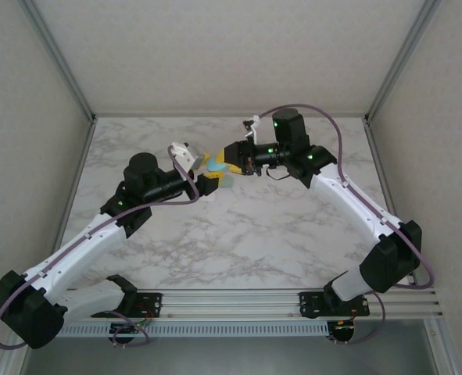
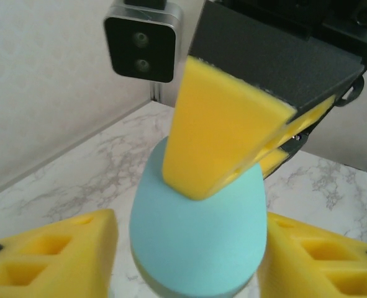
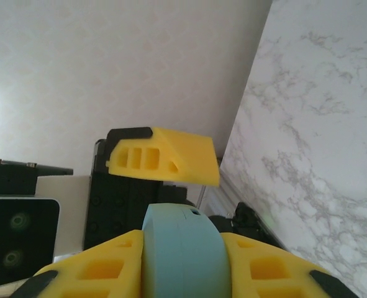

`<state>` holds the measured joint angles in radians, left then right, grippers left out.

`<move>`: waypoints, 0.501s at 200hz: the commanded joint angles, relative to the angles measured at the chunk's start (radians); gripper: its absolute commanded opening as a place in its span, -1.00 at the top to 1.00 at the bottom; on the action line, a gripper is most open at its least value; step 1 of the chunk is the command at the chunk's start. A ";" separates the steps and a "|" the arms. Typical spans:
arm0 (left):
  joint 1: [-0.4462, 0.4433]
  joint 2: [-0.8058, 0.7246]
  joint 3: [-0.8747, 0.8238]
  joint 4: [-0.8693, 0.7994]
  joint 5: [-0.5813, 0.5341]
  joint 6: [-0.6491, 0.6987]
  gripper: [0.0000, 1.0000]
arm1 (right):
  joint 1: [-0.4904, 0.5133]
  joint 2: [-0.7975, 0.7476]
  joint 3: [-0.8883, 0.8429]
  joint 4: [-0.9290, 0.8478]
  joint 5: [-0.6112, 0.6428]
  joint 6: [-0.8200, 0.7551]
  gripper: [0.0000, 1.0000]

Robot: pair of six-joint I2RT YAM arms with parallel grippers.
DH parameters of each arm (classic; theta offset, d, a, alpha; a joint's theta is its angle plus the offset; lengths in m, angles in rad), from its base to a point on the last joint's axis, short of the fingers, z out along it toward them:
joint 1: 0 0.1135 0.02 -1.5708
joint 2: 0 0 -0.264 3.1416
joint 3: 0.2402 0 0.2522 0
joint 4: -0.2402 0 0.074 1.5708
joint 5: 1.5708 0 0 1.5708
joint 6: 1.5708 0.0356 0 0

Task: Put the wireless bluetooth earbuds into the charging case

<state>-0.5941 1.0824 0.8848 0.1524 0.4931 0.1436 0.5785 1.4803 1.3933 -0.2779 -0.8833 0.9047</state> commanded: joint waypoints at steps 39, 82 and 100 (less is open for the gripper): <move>-0.004 -0.045 -0.055 -0.081 -0.072 -0.027 -0.52 | -0.068 -0.129 -0.271 0.166 0.288 0.015 0.58; -0.004 -0.150 -0.110 -0.079 -0.230 -0.059 -0.59 | -0.069 -0.038 -0.476 0.263 0.399 -0.007 0.59; -0.003 -0.193 -0.126 -0.066 -0.315 -0.076 -0.69 | -0.066 0.049 -0.514 0.324 0.375 -0.018 0.58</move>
<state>-0.5941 0.9565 0.7769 0.0666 0.3206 0.1040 0.5083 1.4357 0.9287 -0.0689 -0.5415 0.9131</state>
